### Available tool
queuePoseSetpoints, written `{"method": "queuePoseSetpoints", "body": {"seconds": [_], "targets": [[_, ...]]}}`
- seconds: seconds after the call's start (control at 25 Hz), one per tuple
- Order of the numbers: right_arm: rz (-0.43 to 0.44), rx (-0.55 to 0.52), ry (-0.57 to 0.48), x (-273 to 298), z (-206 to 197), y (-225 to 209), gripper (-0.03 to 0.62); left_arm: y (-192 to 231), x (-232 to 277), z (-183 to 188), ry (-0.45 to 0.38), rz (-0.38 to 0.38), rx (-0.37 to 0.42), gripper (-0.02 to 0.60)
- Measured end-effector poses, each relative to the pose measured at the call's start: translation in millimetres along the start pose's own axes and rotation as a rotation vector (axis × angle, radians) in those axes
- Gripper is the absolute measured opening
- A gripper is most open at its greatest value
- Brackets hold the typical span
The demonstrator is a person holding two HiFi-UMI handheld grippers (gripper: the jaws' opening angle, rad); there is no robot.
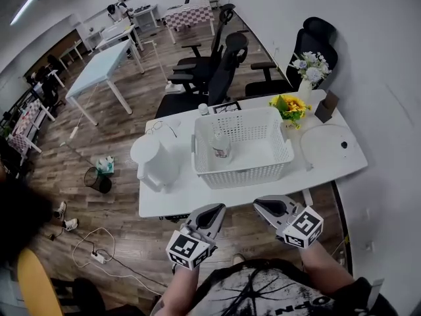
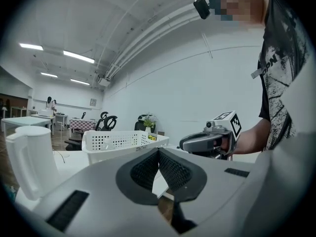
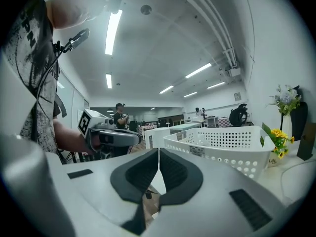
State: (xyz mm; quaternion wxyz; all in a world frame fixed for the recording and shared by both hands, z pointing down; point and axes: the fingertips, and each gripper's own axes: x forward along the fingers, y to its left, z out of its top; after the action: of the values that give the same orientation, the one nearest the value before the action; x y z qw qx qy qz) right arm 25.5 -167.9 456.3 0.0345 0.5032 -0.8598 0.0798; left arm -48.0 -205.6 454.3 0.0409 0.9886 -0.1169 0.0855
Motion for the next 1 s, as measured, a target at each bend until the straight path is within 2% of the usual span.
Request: {"method": "queuePoseSetpoints", "body": {"seconds": [0.4, 1.0], "targets": [[-0.057, -0.008, -0.001, 30.0, 7.8, -7.7, 0.025, 38.5, -8.8, -4.4, -0.005, -0.03, -0.002, 0.011], [-0.102, -0.038, -0.012, 35.3, 34.5, -45.8, 0.025, 59.2, 10.1, -11.7, -0.007, -0.049, -0.034, 0.011]]}}
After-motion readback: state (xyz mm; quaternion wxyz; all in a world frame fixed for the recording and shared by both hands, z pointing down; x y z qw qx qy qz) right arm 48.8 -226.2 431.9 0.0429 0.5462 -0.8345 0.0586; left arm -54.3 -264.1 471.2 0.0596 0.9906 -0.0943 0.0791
